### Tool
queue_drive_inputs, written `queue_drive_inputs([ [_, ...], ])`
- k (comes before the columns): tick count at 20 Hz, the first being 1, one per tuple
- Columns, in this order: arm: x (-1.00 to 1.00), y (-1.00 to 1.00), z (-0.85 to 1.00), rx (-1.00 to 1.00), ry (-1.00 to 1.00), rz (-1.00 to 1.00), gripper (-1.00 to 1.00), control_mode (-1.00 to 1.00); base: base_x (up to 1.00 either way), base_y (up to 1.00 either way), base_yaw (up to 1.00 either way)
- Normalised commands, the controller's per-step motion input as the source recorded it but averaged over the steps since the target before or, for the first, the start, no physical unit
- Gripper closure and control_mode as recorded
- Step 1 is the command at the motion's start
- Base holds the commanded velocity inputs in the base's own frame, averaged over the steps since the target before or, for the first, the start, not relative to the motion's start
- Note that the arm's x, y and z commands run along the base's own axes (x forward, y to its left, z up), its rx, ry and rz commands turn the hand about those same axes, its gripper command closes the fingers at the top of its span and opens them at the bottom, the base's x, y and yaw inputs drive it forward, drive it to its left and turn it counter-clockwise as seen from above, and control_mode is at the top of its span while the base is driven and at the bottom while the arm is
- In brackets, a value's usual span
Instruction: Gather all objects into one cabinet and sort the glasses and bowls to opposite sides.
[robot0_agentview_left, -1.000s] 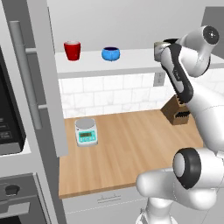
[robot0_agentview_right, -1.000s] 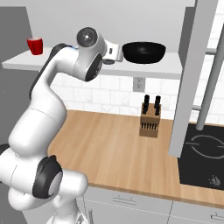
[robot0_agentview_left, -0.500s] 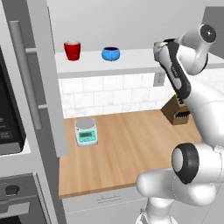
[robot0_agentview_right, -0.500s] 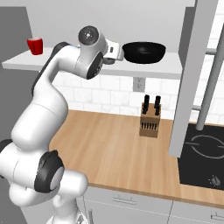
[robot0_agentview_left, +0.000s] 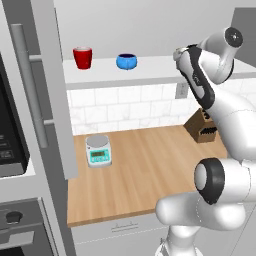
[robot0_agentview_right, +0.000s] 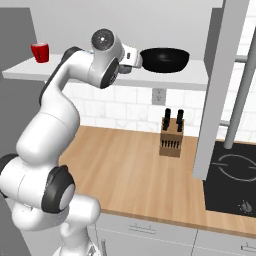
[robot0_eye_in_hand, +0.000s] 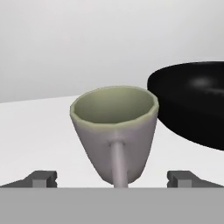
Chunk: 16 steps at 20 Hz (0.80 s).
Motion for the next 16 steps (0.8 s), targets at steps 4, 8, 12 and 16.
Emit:
queue_drive_inputs([
  [4,0.07,0.00,-0.11,0.00,0.00,0.00,-1.00,-1.00,0.00,0.00,0.00],
  [8,0.04,0.00,-0.06,0.00,0.00,0.00,-1.00,-1.00,0.00,0.00,0.00],
  [12,0.00,0.00,0.00,0.00,0.00,0.00,-1.00,-1.00,0.00,0.00,0.00],
  [16,0.00,0.00,0.00,0.00,0.00,0.00,-1.00,-1.00,0.00,0.00,0.00],
])
